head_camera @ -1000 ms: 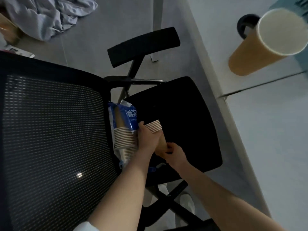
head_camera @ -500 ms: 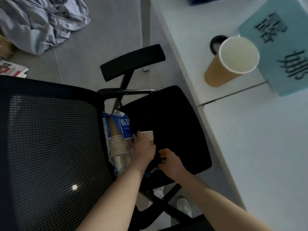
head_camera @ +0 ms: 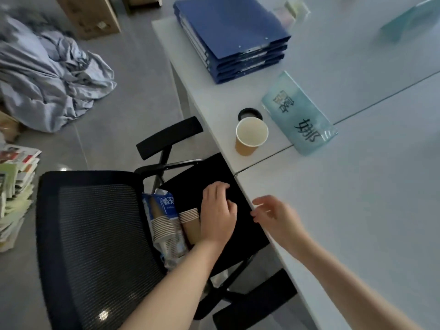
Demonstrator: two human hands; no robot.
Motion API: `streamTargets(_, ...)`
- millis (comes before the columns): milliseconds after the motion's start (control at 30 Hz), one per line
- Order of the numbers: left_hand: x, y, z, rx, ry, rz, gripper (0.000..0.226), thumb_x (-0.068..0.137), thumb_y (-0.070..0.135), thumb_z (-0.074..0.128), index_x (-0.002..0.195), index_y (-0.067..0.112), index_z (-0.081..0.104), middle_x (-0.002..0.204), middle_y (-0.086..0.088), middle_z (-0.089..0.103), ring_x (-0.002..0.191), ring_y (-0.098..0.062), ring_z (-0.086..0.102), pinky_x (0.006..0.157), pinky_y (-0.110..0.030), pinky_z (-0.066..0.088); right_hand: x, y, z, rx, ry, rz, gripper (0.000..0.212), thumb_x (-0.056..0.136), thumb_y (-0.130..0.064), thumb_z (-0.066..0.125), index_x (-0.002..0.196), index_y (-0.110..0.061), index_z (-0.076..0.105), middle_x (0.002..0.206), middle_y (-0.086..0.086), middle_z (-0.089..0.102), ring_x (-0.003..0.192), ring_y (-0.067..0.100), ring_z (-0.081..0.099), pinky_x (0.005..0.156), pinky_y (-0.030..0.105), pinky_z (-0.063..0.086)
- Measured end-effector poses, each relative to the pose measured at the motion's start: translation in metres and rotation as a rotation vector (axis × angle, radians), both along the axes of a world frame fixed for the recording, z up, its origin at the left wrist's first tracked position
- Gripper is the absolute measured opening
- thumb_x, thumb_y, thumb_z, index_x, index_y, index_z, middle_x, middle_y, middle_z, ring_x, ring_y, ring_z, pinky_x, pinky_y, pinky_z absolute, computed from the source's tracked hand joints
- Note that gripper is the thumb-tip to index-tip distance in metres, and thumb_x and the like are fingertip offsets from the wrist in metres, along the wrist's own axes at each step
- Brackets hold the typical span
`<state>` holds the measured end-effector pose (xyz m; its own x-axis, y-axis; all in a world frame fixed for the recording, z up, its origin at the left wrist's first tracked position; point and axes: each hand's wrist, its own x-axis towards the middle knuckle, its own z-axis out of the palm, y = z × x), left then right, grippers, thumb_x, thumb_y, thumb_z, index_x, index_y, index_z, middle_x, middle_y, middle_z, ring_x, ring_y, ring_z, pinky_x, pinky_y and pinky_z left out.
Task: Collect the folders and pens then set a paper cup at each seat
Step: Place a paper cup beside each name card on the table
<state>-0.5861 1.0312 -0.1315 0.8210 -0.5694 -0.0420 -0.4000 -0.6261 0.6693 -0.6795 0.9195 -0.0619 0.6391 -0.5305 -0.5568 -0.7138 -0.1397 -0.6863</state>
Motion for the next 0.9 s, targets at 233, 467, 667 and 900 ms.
streamTargets(233, -0.018, -0.05, -0.004, 0.014, -0.256, -0.471, 0.055, 0.087, 0.021, 0.048, 0.139, 0.003, 0.048, 0.147, -0.011, 0.048, 0.143, -0.028, 0.035, 0.119, -0.046, 0.025, 0.054, -0.081, 0.021, -0.166, -0.255, -0.153, 0.046, 0.082, -0.025, 0.074, 0.122, -0.018, 0.052, 0.11, 0.0, 0.061, 0.094, 0.016, 0.063, 0.088, 0.041, 0.054)
streamTargets(467, -0.018, -0.06, -0.024, 0.26, -0.331, -0.609, 0.073, 0.09, 0.039, 0.041, 0.153, 0.005, 0.027, 0.162, -0.01, 0.021, 0.151, -0.026, 0.013, 0.12, -0.045, 0.015, 0.092, -0.112, 0.007, -0.211, -0.233, 0.21, 0.102, 0.065, -0.044, 0.083, 0.146, -0.023, 0.024, 0.142, 0.001, 0.041, 0.129, 0.018, 0.042, 0.106, 0.04, 0.038)
streamTargets(667, -0.017, -0.061, -0.027, 0.213, -0.335, -0.607, 0.074, 0.087, 0.036, 0.045, 0.153, 0.006, 0.028, 0.163, -0.008, 0.021, 0.151, -0.026, 0.015, 0.119, -0.046, 0.019, 0.108, -0.114, -0.009, -0.158, -0.33, 0.289, 0.102, 0.066, -0.021, 0.087, 0.147, -0.018, 0.027, 0.146, 0.005, 0.041, 0.133, 0.022, 0.039, 0.111, 0.041, 0.032)
streamTargets(900, -0.017, -0.061, -0.028, 0.193, -0.37, -0.587, 0.074, 0.086, 0.034, 0.046, 0.152, 0.006, 0.031, 0.162, -0.008, 0.023, 0.15, -0.026, 0.017, 0.119, -0.046, 0.02, 0.101, -0.115, -0.015, -0.167, -0.448, 0.063, 0.079, 0.066, -0.017, 0.086, 0.132, -0.021, 0.043, 0.126, -0.004, 0.054, 0.116, 0.019, 0.051, 0.1, 0.042, 0.044)
